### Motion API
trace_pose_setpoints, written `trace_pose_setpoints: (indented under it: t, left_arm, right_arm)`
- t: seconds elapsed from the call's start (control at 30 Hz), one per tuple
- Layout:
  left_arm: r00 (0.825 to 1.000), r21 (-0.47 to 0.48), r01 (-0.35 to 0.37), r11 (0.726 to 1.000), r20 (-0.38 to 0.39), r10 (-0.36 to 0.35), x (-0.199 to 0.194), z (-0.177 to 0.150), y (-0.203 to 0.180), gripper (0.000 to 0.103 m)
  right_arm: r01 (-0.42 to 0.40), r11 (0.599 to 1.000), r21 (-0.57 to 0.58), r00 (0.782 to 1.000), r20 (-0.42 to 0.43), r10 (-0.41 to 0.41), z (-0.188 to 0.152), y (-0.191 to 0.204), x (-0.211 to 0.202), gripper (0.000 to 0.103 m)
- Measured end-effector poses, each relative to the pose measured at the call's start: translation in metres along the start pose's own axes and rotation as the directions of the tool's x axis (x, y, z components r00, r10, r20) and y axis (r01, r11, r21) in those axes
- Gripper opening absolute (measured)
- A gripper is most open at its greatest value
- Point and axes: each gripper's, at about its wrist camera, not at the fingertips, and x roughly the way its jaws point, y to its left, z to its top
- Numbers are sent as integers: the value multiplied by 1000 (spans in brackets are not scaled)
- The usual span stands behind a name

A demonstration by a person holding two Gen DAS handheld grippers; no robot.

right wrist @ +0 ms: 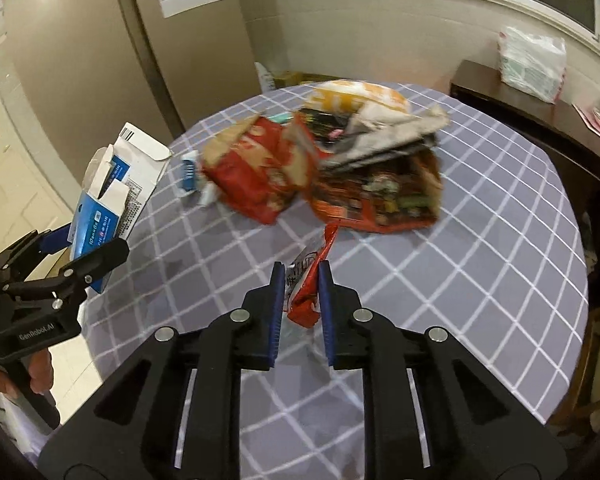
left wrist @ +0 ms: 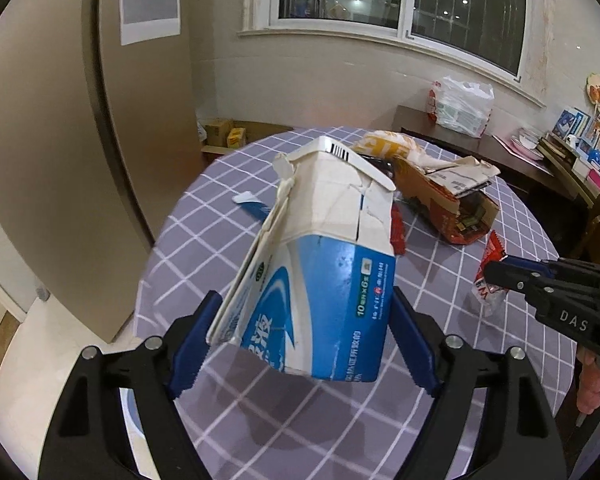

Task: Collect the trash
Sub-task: 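Carry the carton and wrapper over the bucket and open both grippers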

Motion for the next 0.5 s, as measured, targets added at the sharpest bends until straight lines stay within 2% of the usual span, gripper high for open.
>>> trace_pose_setpoints:
  t: [0.5]
  left_arm:
    - [995,-95,-102,990,-10,102,-29,-28,76,80]
  right_arm:
    - [-121,984,-133,993,-34,117,6,106,17,17]
